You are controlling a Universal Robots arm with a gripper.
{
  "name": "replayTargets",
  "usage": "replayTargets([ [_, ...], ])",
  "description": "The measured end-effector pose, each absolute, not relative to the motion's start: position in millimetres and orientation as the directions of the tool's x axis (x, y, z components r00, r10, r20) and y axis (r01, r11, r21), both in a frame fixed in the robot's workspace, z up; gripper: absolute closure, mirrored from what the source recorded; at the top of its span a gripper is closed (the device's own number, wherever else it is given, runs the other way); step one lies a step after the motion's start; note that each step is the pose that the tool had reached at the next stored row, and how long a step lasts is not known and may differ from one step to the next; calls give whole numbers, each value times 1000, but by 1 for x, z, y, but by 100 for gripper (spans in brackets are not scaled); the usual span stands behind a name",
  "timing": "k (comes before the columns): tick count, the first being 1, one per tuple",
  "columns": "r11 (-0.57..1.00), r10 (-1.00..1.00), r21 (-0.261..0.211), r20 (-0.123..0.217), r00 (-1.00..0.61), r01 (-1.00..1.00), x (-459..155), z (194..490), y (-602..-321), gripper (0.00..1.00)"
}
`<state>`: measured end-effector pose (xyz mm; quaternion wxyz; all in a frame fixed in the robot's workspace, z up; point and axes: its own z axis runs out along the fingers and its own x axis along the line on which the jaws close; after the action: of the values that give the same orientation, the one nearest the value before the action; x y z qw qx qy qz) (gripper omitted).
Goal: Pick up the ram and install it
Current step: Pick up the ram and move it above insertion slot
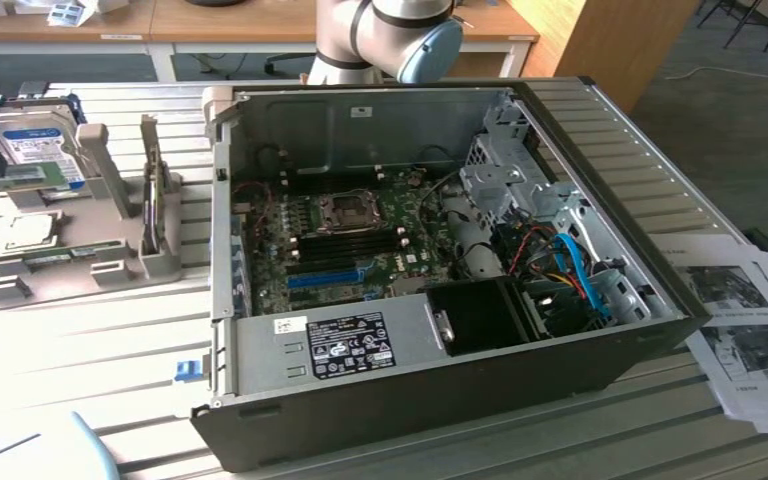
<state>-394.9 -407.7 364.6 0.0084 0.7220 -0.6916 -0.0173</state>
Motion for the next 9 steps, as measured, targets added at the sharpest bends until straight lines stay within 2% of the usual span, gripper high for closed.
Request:
replayTargets([
  [9, -43, -999, 36, -13, 43, -998, -395, 367, -408, 89],
])
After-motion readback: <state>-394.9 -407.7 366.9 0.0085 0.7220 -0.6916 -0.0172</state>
